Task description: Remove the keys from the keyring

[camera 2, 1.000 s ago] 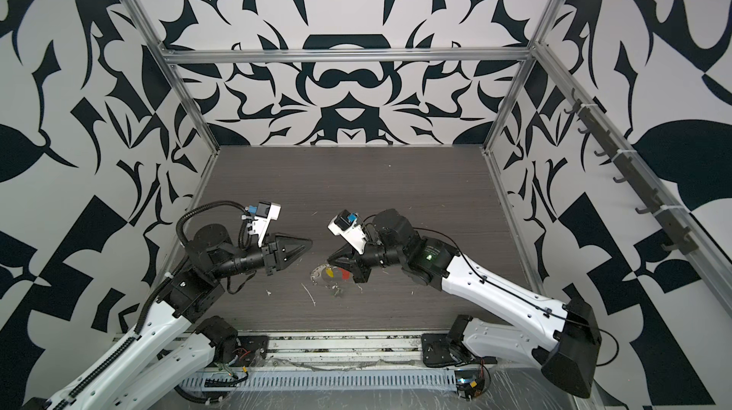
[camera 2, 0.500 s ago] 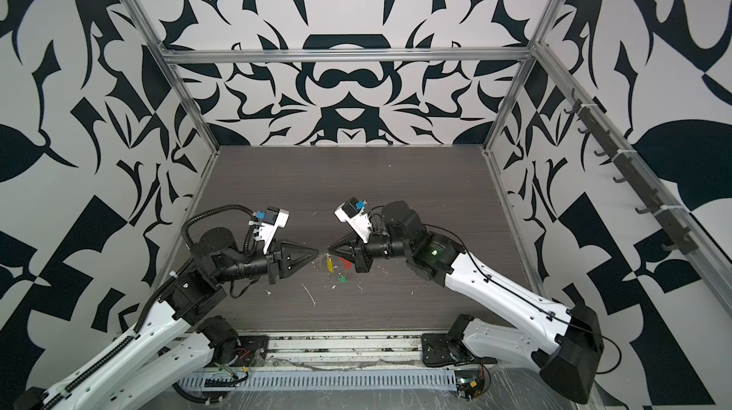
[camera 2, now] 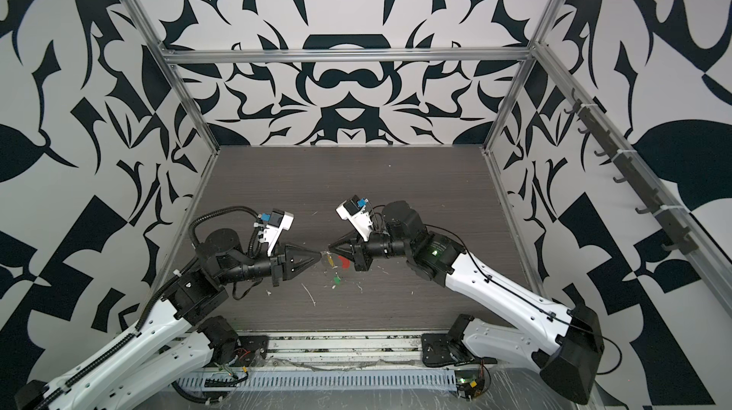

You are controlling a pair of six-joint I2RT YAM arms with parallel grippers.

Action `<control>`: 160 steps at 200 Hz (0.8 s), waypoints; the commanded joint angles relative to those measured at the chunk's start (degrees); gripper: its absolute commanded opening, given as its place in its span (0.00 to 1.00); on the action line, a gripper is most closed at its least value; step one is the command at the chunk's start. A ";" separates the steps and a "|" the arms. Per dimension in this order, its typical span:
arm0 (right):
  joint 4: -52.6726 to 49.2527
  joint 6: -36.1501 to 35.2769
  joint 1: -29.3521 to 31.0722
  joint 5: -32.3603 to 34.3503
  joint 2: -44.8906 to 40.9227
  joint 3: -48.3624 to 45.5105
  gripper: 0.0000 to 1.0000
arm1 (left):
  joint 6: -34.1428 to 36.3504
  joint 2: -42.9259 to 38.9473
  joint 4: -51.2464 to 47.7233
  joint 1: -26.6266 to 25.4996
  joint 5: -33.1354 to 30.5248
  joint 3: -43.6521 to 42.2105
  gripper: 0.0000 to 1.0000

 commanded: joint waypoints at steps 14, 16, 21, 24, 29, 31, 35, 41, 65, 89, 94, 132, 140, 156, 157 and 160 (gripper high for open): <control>3.30 -3.29 -0.03 0.51 -3.14 1.34 0.00 | 0.57 -0.89 -1.01 -0.22 -1.87 1.44 0.20; 3.20 -3.57 -0.07 0.47 -3.23 1.31 0.00 | 0.60 -1.07 -1.08 -0.23 -2.09 1.47 0.21; 3.22 -4.26 -0.05 0.18 -3.51 1.09 0.00 | 0.82 -1.55 -1.25 -0.23 -2.69 1.48 0.22; 3.31 -4.79 -0.03 -0.22 -3.67 1.00 0.00 | 1.06 -1.84 -1.36 -0.22 -3.09 1.56 0.23; 3.48 -5.63 -0.04 -0.84 -3.96 0.67 0.00 | 1.49 -2.40 -1.72 -0.22 -3.66 1.87 0.23; 3.50 -5.93 -0.01 -1.14 -4.05 0.61 0.00 | 1.67 -2.78 -1.77 -0.23 -3.86 1.89 0.23; 3.65 -6.51 -0.08 -1.67 -4.24 0.42 0.00 | 2.08 -3.15 -1.97 -0.23 -4.22 2.05 0.24; 3.91 -7.33 -0.07 -2.80 -4.43 0.25 0.00 | 2.63 -3.79 -2.07 -0.23 -4.69 2.17 0.24; 5.21 -9.01 -0.09 -7.83 -4.06 0.33 0.00 | 3.84 -4.88 -1.53 -0.23 -5.86 2.24 0.23; 5.80 -9.12 -0.10 -10.69 -2.91 0.93 0.00 | 4.21 -4.33 -1.63 -0.23 -7.21 2.45 0.21; 5.71 -9.16 -0.09 -10.89 -2.70 1.02 0.00 | 4.23 -4.13 -1.59 -0.23 -7.23 2.43 0.21; 6.86 -8.14 -0.09 -10.23 -2.42 1.04 0.00 | 3.56 -1.84 -0.28 -0.23 -3.30 2.29 0.18; 6.94 -7.89 -0.10 -9.29 -2.41 1.12 0.00 | 3.28 -1.41 0.11 -0.30 -2.32 2.28 0.16; 6.97 -7.43 -0.09 -7.45 -2.41 1.34 0.00 | 2.90 -1.08 0.31 -0.70 -1.33 2.08 0.15; 7.00 -7.40 -0.09 -7.34 -2.41 1.32 0.00 | 2.90 -1.05 0.35 -0.73 -1.30 2.04 0.15; 7.07 -7.29 -0.09 -6.98 -2.41 1.38 0.00 | 2.83 -1.05 0.33 -0.82 -1.22 2.03 0.14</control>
